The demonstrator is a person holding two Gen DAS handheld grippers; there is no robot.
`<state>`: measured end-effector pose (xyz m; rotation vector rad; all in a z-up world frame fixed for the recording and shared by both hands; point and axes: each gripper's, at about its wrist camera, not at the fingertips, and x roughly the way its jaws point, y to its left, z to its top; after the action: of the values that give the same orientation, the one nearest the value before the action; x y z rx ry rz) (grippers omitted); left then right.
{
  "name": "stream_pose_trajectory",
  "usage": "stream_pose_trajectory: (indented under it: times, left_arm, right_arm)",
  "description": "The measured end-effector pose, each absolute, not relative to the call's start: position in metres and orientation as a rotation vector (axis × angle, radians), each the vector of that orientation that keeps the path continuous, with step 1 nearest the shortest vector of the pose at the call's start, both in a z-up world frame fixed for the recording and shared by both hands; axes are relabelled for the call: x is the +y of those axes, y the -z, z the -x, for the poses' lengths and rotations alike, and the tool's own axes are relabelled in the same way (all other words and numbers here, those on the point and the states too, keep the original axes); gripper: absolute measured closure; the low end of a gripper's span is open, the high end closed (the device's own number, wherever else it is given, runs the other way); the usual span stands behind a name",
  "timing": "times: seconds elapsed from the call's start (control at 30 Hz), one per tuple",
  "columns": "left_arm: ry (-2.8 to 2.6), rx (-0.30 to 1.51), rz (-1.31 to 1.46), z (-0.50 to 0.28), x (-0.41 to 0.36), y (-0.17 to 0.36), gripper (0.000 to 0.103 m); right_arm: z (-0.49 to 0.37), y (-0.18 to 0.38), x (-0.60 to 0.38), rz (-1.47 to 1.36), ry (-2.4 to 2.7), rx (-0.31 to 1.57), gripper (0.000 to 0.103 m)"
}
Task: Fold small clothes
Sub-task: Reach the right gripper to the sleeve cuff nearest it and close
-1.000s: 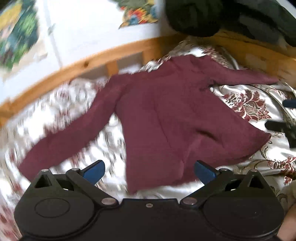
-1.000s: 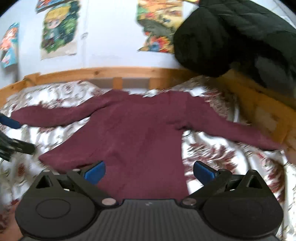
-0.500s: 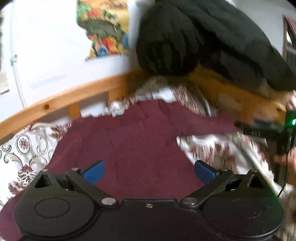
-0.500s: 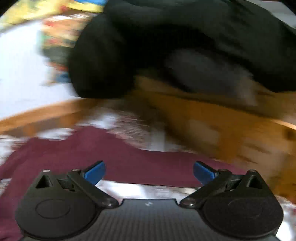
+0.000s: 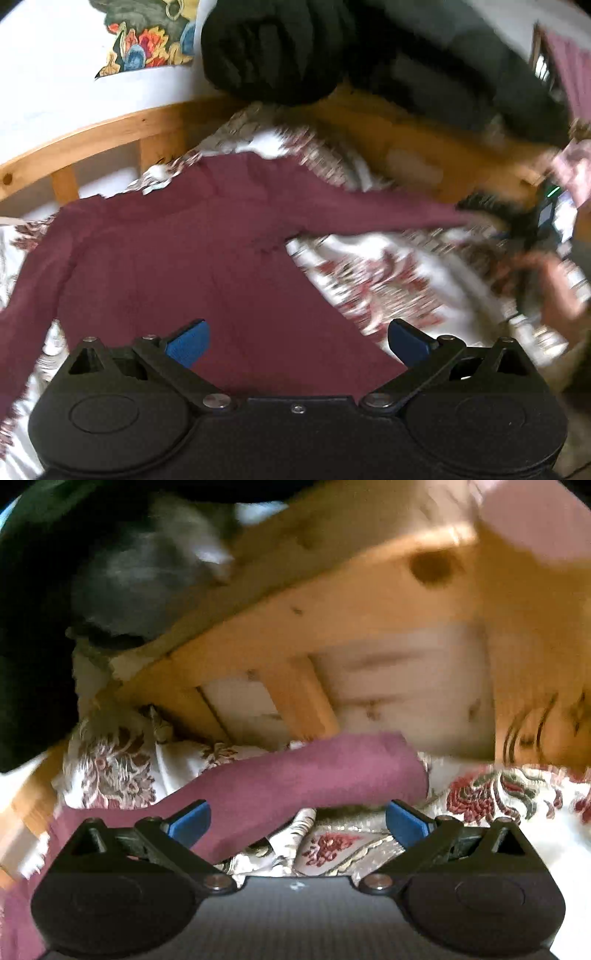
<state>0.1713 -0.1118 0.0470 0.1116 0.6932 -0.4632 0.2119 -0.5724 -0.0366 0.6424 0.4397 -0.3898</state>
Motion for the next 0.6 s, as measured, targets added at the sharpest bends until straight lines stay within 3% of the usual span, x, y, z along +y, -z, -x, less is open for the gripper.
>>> stream_pose_trajectory:
  times: [0.3, 0.47, 0.5, 0.6]
  left_arm:
    - [0.446, 0.852, 0.015, -0.197, -0.1, 0.0, 0.001]
    - [0.424, 0.824, -0.007, -0.198, -0.103, 0.002, 0.001]
    - [0.422, 0.818, -0.012, -0.198, -0.103, 0.002, 0.001]
    - [0.414, 0.82, -0.027, -0.199, -0.105, 0.003, 0.001]
  right_arm:
    - [-0.224, 0.055, -0.597, -0.739, 0.373, 0.427, 0.001]
    - [-0.218, 0.06, -0.603, -0.812, 0.355, 0.328, 0.003]
    - [-0.22, 0.062, -0.604, -0.812, 0.364, 0.324, 0.005]
    - [-0.229, 0.066, -0.604, -0.802, 0.414, 0.331, 0.024]
